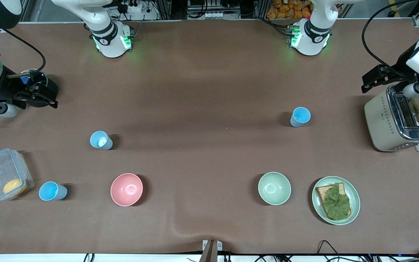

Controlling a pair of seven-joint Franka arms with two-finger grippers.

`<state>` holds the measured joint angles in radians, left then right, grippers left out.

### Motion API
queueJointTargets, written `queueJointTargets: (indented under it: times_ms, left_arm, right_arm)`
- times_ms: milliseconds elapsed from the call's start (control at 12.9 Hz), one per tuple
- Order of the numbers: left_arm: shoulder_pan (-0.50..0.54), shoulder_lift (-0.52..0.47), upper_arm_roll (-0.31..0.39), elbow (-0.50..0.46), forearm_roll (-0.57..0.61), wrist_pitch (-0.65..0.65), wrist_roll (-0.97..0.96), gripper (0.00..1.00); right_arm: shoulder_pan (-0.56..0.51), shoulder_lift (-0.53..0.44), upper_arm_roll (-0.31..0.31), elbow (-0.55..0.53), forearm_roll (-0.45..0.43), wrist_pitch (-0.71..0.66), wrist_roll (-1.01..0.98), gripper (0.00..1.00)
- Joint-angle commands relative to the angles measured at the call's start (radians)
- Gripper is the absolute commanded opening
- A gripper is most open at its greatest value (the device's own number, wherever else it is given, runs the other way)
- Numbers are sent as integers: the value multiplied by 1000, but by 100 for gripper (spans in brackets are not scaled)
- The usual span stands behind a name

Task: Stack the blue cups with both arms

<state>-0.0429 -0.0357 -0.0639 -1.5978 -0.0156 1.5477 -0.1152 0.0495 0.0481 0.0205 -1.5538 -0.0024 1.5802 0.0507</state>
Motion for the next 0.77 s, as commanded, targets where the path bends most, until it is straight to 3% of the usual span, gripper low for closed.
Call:
queueJointTargets:
  times_ms: [0, 695]
  left_arm:
    - [0, -35, -7, -45, 16, 19, 0, 100]
    - [-28, -23, -27, -129, -1, 92, 0, 100]
  right_arm:
    - [1, -10, 1, 5, -13, -12, 11, 100]
    - [-3, -10, 1, 5, -11, -12, 11, 100]
